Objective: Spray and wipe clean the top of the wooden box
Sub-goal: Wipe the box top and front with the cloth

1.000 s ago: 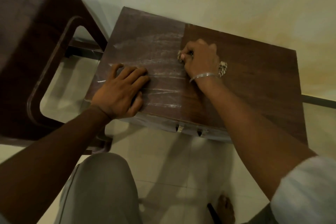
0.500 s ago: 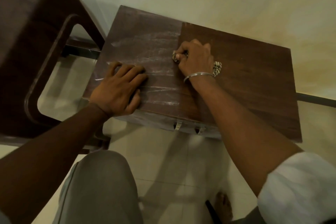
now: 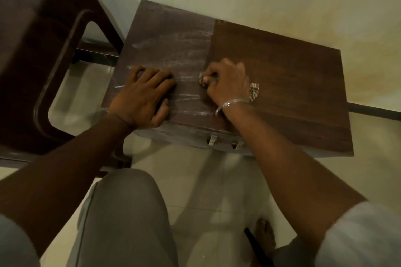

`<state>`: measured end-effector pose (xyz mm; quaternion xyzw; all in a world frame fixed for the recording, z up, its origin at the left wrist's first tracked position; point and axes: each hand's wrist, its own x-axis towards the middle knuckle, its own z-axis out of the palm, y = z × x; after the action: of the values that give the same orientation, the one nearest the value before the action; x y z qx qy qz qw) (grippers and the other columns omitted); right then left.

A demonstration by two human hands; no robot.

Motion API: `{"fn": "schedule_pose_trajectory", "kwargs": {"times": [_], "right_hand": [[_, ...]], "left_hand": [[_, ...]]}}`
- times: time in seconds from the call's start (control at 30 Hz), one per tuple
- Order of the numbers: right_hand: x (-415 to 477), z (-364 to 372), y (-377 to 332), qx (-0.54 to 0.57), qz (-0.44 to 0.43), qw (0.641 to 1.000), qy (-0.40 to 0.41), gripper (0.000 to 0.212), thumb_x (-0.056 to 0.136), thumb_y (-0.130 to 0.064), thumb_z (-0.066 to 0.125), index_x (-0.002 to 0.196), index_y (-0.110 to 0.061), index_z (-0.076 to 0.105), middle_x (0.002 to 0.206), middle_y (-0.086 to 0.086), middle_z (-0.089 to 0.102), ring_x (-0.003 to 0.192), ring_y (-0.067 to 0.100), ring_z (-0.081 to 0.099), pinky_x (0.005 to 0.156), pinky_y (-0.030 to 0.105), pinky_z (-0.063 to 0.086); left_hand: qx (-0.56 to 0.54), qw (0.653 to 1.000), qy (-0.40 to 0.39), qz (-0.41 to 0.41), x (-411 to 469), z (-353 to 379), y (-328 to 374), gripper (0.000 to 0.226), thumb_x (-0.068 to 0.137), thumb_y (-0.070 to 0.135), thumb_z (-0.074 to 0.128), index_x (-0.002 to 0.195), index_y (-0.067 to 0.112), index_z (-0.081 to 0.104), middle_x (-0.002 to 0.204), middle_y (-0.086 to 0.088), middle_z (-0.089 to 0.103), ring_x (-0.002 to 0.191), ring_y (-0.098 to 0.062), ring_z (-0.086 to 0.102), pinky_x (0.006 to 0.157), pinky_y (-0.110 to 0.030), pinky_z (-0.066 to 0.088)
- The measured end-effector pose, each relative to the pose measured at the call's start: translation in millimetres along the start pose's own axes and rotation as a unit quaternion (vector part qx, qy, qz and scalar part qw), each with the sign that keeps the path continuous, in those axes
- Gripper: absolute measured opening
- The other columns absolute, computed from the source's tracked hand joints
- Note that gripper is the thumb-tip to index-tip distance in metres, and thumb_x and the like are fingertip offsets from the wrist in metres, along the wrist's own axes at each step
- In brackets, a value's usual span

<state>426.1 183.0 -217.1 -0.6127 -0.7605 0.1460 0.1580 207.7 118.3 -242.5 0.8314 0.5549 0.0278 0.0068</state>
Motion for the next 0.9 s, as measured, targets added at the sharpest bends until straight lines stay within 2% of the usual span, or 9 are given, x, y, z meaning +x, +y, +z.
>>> {"fn": "schedule_pose_trajectory", "kwargs": {"times": [0.13, 0.27, 0.43, 0.57, 0.7, 0.77, 0.9], "right_hand": [[7.5, 5.2, -4.3, -0.003, 0.022, 1.000, 0.011, 0.009, 0.088, -0.024, 0.064, 0.083, -0.031, 0.065, 0.099, -0.007, 0.059, 0.096, 0.024, 0.046, 0.077, 0.043, 0.046], [-42.8, 8.2, -1.8, -0.008, -0.006, 1.000, 0.016, 0.009, 0.087, -0.024, 0.062, 0.082, -0.032, 0.063, 0.095, -0.011, 0.056, 0.092, 0.020, 0.043, 0.069, 0.037, 0.042], [-91.1, 9.8, -4.0, -0.023, -0.026, 0.999, -0.004, 0.008, 0.086, -0.026, 0.064, 0.083, -0.031, 0.060, 0.094, -0.013, 0.052, 0.090, 0.019, 0.041, 0.068, 0.034, 0.039], [-68.6, 4.9, -6.2, -0.027, -0.017, 0.999, -0.005, 0.007, 0.084, -0.024, 0.063, 0.081, -0.030, 0.061, 0.095, -0.012, 0.054, 0.092, 0.020, 0.042, 0.071, 0.036, 0.041], [-32.8, 2.9, -26.0, -0.005, 0.037, 0.999, -0.017, 0.016, 0.087, -0.025, 0.064, 0.076, -0.033, 0.056, 0.101, -0.007, 0.057, 0.099, 0.023, 0.044, 0.078, 0.038, 0.041], [-36.1, 5.4, -32.9, -0.005, 0.043, 0.999, -0.014, 0.011, 0.088, -0.025, 0.064, 0.080, -0.030, 0.060, 0.103, -0.005, 0.058, 0.100, 0.025, 0.044, 0.080, 0.041, 0.043], [-74.6, 14.9, -26.5, -0.015, -0.002, 1.000, -0.003, 0.003, 0.088, -0.031, 0.064, 0.085, -0.032, 0.063, 0.097, -0.009, 0.055, 0.094, 0.022, 0.044, 0.072, 0.039, 0.042]], "left_hand": [[0.001, 1.000, 0.000, 0.000, -0.4, 0.5, -1.3, 0.059, 0.087, 0.043, 0.037, 0.129, 0.009, 0.059, 0.136, -0.016, 0.056, 0.116, -0.035, 0.052, 0.104, -0.054, 0.032], [-0.010, 1.000, 0.012, 0.006, -0.2, 1.1, -1.1, 0.058, 0.087, 0.042, 0.037, 0.128, 0.008, 0.059, 0.135, -0.016, 0.056, 0.115, -0.036, 0.052, 0.103, -0.053, 0.033], [-0.013, 0.999, 0.037, 0.008, -1.8, 3.8, -0.4, 0.056, 0.087, 0.041, 0.038, 0.127, 0.008, 0.059, 0.134, -0.016, 0.056, 0.114, -0.035, 0.052, 0.103, -0.053, 0.032], [-0.013, 0.999, 0.039, 0.010, 4.3, 4.2, -1.5, 0.056, 0.087, 0.041, 0.038, 0.127, 0.008, 0.059, 0.134, -0.015, 0.056, 0.114, -0.034, 0.051, 0.103, -0.052, 0.031], [-0.016, 0.999, 0.026, 0.008, -2.3, 3.9, 0.9, 0.058, 0.087, 0.043, 0.037, 0.127, 0.007, 0.059, 0.133, -0.016, 0.057, 0.115, -0.035, 0.052, 0.102, -0.051, 0.031], [-0.015, 1.000, 0.022, 0.009, -7.9, 3.2, 0.7, 0.058, 0.087, 0.043, 0.036, 0.128, 0.007, 0.059, 0.134, -0.017, 0.056, 0.115, -0.035, 0.052, 0.102, -0.051, 0.031], [-0.009, 1.000, 0.020, 0.005, -1.3, 1.3, -1.9, 0.057, 0.088, 0.043, 0.036, 0.128, 0.008, 0.058, 0.134, -0.015, 0.056, 0.115, -0.035, 0.052, 0.102, -0.051, 0.031]]}}
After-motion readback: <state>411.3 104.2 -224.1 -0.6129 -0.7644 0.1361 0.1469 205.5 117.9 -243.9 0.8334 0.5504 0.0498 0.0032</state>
